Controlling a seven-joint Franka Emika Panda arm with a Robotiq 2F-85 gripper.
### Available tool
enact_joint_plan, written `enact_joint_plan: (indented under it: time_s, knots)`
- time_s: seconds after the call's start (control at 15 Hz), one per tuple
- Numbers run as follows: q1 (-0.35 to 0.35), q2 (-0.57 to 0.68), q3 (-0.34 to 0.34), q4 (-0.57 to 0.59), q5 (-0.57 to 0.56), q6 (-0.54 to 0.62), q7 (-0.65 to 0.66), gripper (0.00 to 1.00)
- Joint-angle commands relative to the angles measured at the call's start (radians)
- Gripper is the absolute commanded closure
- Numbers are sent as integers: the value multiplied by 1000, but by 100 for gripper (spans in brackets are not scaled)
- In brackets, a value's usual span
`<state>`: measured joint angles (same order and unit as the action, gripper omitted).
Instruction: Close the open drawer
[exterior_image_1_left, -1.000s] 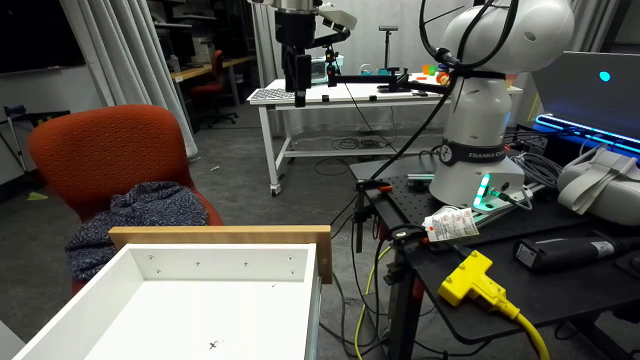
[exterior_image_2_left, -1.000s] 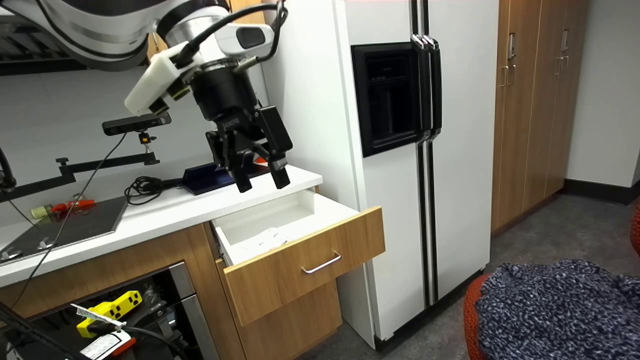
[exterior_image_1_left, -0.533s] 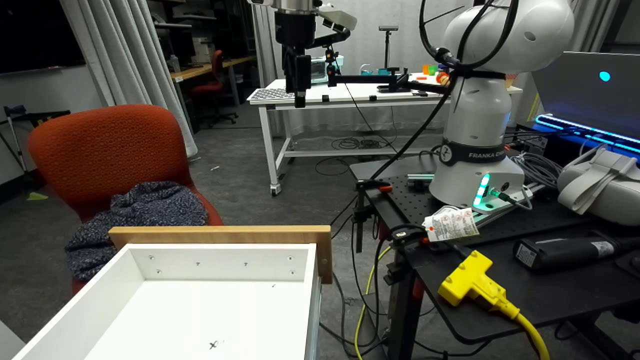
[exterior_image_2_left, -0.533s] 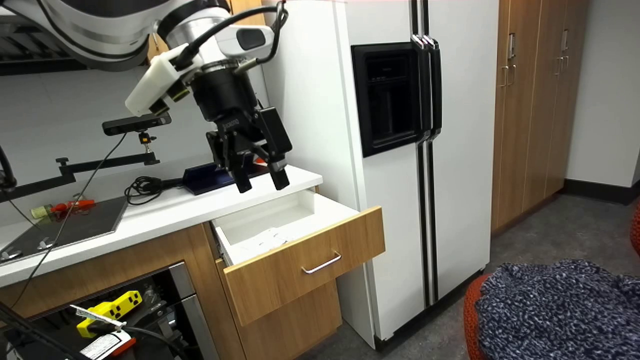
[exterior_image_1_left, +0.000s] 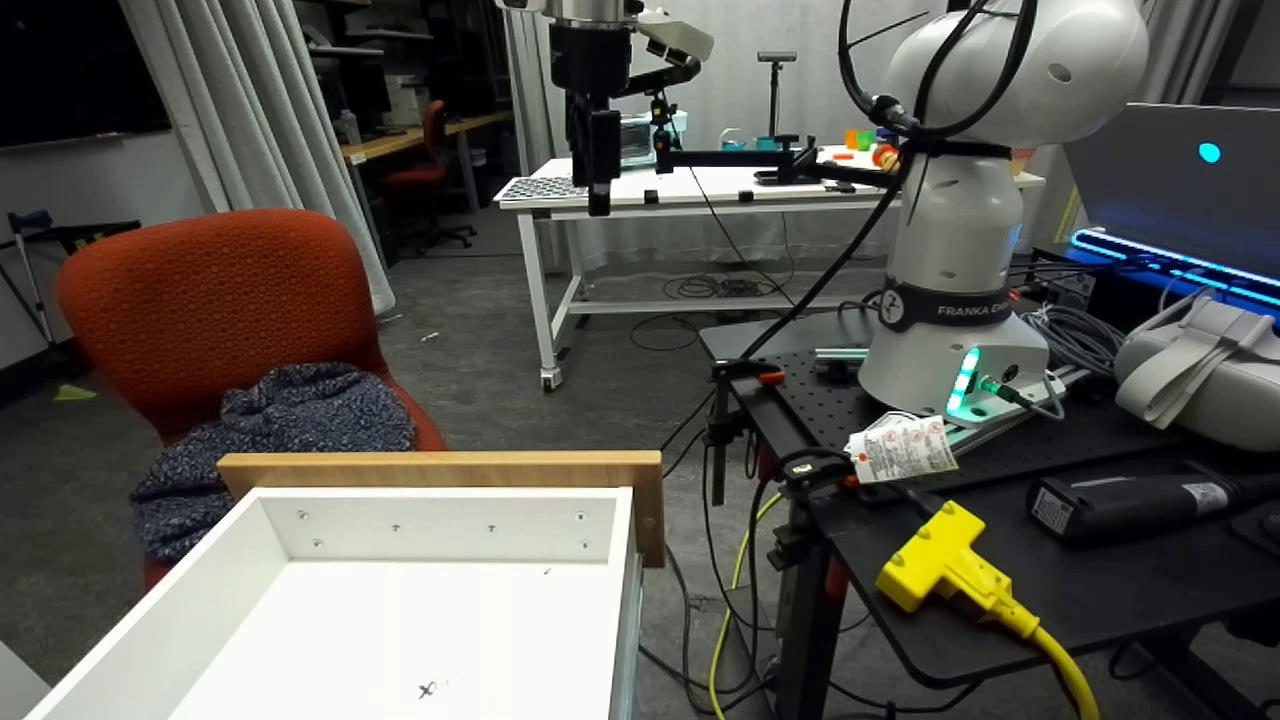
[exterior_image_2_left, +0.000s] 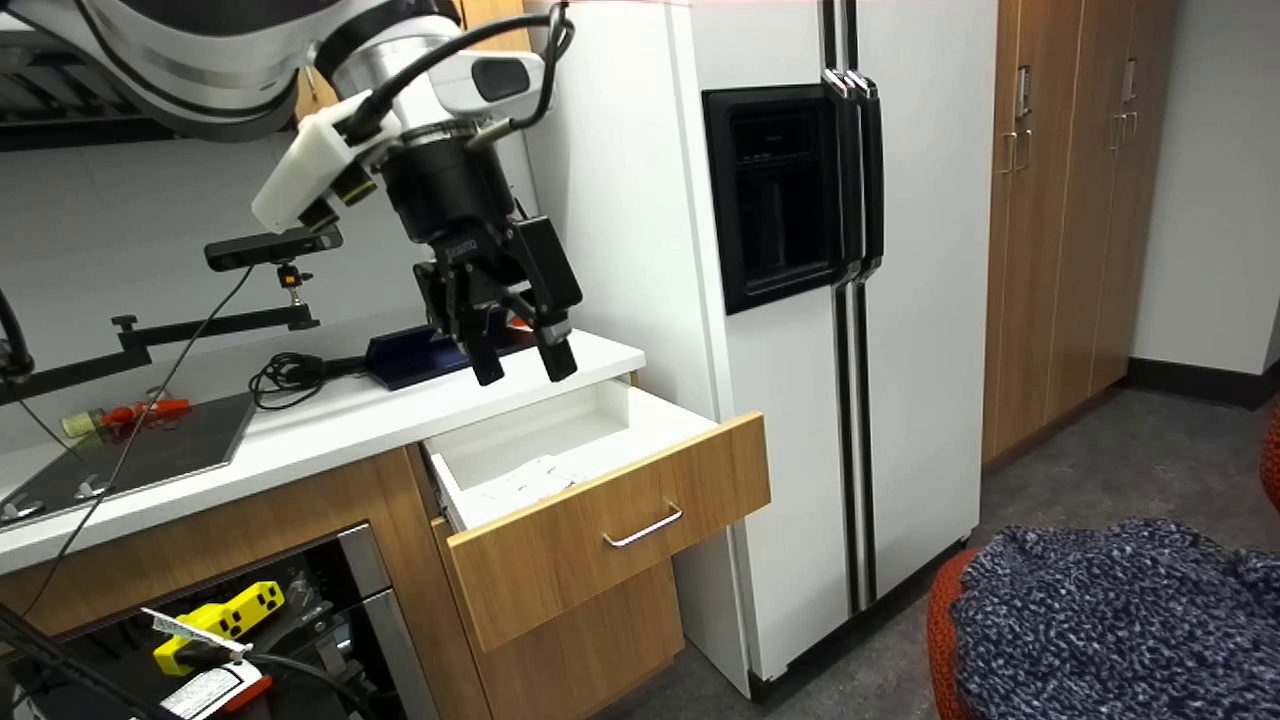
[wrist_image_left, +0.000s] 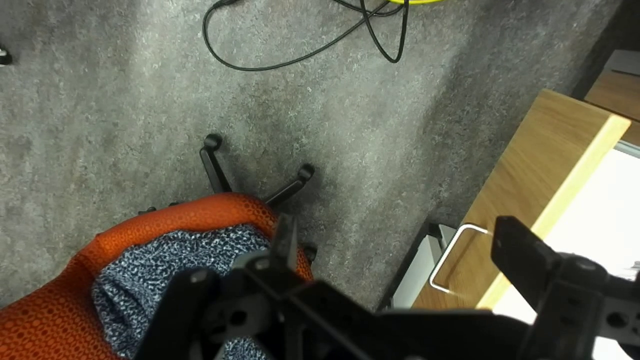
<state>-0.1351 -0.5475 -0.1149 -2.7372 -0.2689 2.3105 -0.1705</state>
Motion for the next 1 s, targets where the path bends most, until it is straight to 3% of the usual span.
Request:
enact_joint_plan:
  time_s: [0.0, 0.93]
  knots:
    - [-1, 0, 2, 1, 2, -3, -1, 0]
    - [3, 8, -1, 7, -3, -29, -26, 0]
